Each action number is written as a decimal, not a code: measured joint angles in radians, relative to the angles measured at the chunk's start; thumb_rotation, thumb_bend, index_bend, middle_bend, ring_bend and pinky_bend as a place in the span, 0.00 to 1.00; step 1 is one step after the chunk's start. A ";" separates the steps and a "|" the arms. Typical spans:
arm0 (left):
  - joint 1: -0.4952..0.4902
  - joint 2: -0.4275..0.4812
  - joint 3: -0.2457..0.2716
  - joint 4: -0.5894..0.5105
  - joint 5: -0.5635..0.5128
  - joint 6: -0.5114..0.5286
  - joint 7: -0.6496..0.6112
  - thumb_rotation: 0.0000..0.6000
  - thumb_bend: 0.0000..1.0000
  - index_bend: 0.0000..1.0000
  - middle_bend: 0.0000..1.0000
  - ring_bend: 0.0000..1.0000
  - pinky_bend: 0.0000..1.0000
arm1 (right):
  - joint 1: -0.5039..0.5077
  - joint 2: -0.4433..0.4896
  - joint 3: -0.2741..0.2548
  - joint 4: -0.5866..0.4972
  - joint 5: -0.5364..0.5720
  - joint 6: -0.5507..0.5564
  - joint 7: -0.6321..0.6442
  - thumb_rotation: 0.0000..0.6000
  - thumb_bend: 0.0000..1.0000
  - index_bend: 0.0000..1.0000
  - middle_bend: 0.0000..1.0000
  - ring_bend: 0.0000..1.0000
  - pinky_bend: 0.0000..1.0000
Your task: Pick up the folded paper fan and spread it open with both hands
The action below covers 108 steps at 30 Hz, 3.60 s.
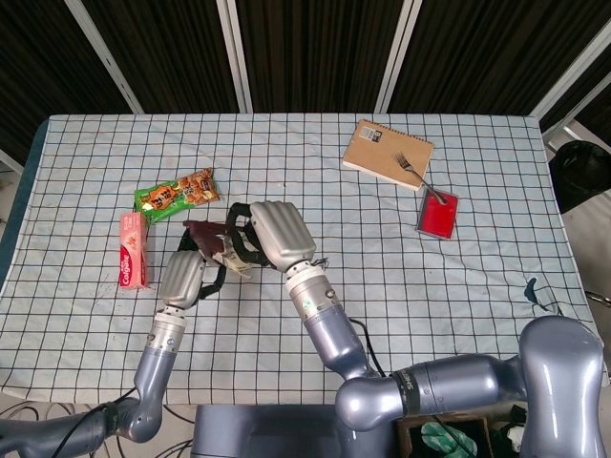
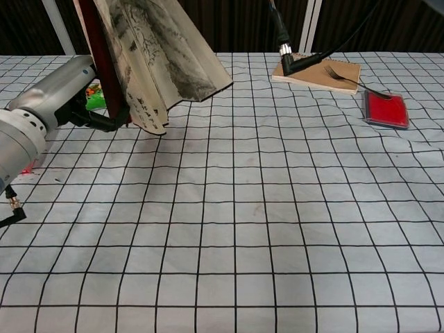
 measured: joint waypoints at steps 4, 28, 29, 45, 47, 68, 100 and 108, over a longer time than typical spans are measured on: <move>0.007 0.033 -0.007 -0.012 0.005 0.008 0.000 1.00 0.51 0.57 0.19 0.00 0.01 | -0.026 0.023 -0.017 -0.011 -0.004 0.004 0.003 1.00 0.89 0.86 0.93 0.95 0.89; -0.004 0.240 -0.083 -0.086 0.000 0.002 0.031 1.00 0.51 0.57 0.19 0.00 0.01 | -0.265 0.257 -0.230 0.076 -0.337 0.000 0.047 1.00 0.89 0.87 0.93 0.95 0.89; -0.007 0.236 -0.083 -0.083 -0.003 0.000 0.032 1.00 0.51 0.57 0.19 0.00 0.01 | -0.271 0.259 -0.233 0.081 -0.341 0.000 0.052 1.00 0.89 0.87 0.93 0.95 0.89; -0.058 0.200 -0.116 -0.043 -0.025 -0.009 0.045 1.00 0.51 0.57 0.19 0.00 0.01 | -0.356 0.225 -0.262 0.204 -0.404 0.025 0.103 1.00 0.89 0.87 0.92 0.94 0.89; -0.059 0.200 -0.115 -0.045 -0.025 -0.006 0.045 1.00 0.51 0.57 0.19 0.00 0.01 | -0.368 0.223 -0.265 0.215 -0.412 0.024 0.107 1.00 0.89 0.86 0.92 0.94 0.88; -0.050 0.193 -0.043 -0.126 0.016 0.014 0.087 1.00 0.51 0.57 0.19 0.00 0.01 | -0.509 0.312 -0.391 0.126 -0.506 0.019 0.066 1.00 0.37 0.08 0.68 0.74 0.80; 0.137 0.502 0.212 -0.280 0.028 -0.013 0.167 1.00 0.00 0.19 0.01 0.00 0.00 | -0.783 0.459 -0.617 -0.041 -0.763 0.069 0.064 1.00 0.08 0.00 0.31 0.41 0.58; 0.236 0.574 0.242 -0.305 0.114 0.124 0.040 1.00 0.01 0.08 0.00 0.00 0.00 | -0.865 0.480 -0.656 -0.026 -0.854 0.141 0.107 1.00 0.08 0.00 0.00 0.06 0.25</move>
